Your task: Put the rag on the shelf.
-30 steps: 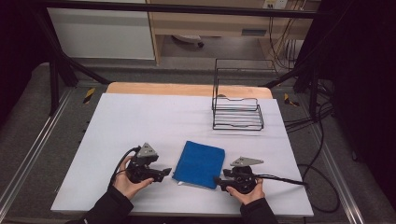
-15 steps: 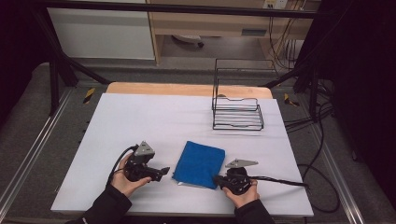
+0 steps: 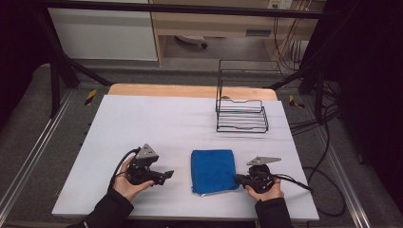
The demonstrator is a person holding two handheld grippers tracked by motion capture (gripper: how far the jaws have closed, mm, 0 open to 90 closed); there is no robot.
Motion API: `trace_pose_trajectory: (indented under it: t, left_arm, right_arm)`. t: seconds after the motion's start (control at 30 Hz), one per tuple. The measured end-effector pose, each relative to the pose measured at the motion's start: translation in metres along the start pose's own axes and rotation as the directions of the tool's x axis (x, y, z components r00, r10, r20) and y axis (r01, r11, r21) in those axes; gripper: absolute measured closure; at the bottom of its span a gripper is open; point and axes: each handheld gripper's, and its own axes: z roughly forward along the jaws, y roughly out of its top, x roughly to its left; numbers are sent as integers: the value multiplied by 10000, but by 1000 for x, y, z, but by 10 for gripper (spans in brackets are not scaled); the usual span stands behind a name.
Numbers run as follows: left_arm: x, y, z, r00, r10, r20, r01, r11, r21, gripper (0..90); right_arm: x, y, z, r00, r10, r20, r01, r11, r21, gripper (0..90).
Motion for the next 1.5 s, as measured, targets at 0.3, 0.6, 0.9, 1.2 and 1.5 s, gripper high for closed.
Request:
trace_pose_trajectory:
  t: [0.3,0.6,0.9,1.2,1.5]
  left_arm:
    - [-2,9,0,9999,-73,145,74,9999,-116,106]
    - [-6,38,25,10000,-34,86,34,10000,1,104]
    - [-11,66,70,9982,-536,-279,540,9984,145,220]
    - [-7,71,95,9974,-627,-362,655,9945,822,513]
    - [-12,66,102,9996,-286,-3,284,9901,1375,617]
  right_arm:
    - [-9,2,-4,9972,-743,16,739,9903,-1177,527]
    - [-34,15,-2,9953,-944,221,969,9771,-1894,180]
    - [-40,7,-5,9980,-604,157,624,9751,-2126,125]
    - [-40,8,-4,9980,-621,100,628,9756,-2102,120]
    - [-43,12,-4,9985,-542,-16,525,9731,-2242,126]
